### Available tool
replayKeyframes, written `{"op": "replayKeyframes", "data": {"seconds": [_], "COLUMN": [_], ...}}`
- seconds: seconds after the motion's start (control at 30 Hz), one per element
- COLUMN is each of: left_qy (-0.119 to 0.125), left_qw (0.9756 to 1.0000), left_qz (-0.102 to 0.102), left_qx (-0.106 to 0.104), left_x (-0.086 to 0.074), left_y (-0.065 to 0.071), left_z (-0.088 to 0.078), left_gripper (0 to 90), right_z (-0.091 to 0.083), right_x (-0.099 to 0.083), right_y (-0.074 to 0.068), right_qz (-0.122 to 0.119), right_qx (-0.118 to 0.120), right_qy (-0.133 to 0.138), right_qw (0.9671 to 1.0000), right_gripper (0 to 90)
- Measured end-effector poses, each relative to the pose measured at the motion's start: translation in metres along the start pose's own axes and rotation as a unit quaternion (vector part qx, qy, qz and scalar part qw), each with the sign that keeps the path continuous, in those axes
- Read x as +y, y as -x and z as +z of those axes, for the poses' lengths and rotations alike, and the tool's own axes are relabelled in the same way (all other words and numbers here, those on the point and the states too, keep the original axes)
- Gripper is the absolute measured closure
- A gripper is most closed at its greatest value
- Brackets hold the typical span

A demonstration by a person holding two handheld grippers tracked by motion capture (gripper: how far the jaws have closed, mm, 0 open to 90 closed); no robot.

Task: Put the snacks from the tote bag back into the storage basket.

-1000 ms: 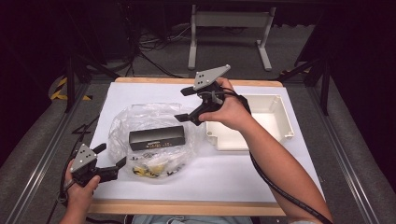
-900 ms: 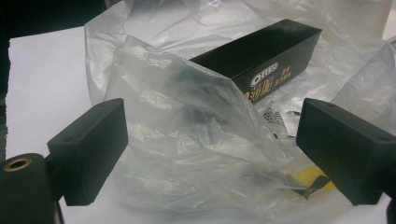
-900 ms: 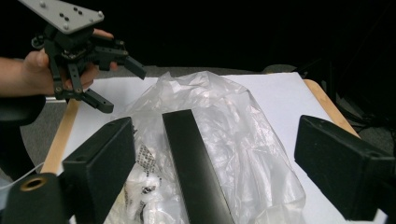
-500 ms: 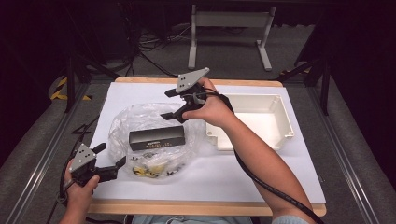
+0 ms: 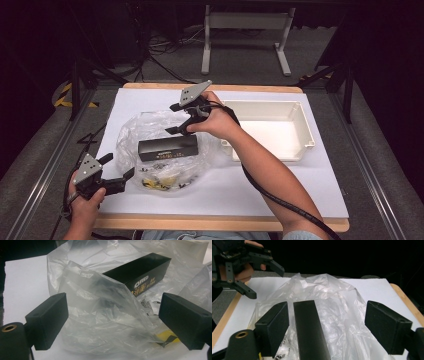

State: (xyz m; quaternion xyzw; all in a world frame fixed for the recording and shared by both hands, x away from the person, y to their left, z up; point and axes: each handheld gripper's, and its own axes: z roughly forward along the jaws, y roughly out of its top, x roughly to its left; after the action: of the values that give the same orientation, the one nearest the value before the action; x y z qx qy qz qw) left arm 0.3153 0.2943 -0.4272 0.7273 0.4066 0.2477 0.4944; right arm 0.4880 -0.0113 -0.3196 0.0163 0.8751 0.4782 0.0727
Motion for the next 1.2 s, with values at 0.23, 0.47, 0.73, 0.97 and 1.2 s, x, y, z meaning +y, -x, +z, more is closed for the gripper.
{"op": "replayKeyframes", "data": {"seconds": [0.23,0.47,0.73,0.97,1.2], "left_qy": [0.001,0.000,0.002,0.001,0.001], "left_qw": [1.0000,1.0000,1.0000,1.0000,1.0000], "left_qz": [-0.002,0.000,-0.001,-0.002,-0.002], "left_qx": [-0.001,0.000,-0.002,-0.003,-0.003], "left_x": [0.000,0.001,0.001,0.001,0.001], "left_y": [0.000,0.000,0.000,0.000,0.000], "left_z": [0.000,-0.001,-0.001,0.000,0.000], "left_gripper": [10.0,10.0,10.0,10.0,10.0], "right_z": [0.016,0.029,0.044,0.053,0.064], "right_x": [-0.009,-0.013,-0.027,-0.035,-0.041], "right_y": [0.000,-0.001,-0.002,-0.003,-0.004], "right_qz": [0.013,0.015,0.024,0.026,0.023], "right_qx": [0.010,0.016,0.017,0.022,0.032], "right_qy": [-0.002,-0.004,-0.012,-0.034,-0.075], "right_qw": [0.9999,0.9998,0.9995,0.9988,0.9964], "right_gripper": [19.2,18.6,18.6,18.5,17.9]}}
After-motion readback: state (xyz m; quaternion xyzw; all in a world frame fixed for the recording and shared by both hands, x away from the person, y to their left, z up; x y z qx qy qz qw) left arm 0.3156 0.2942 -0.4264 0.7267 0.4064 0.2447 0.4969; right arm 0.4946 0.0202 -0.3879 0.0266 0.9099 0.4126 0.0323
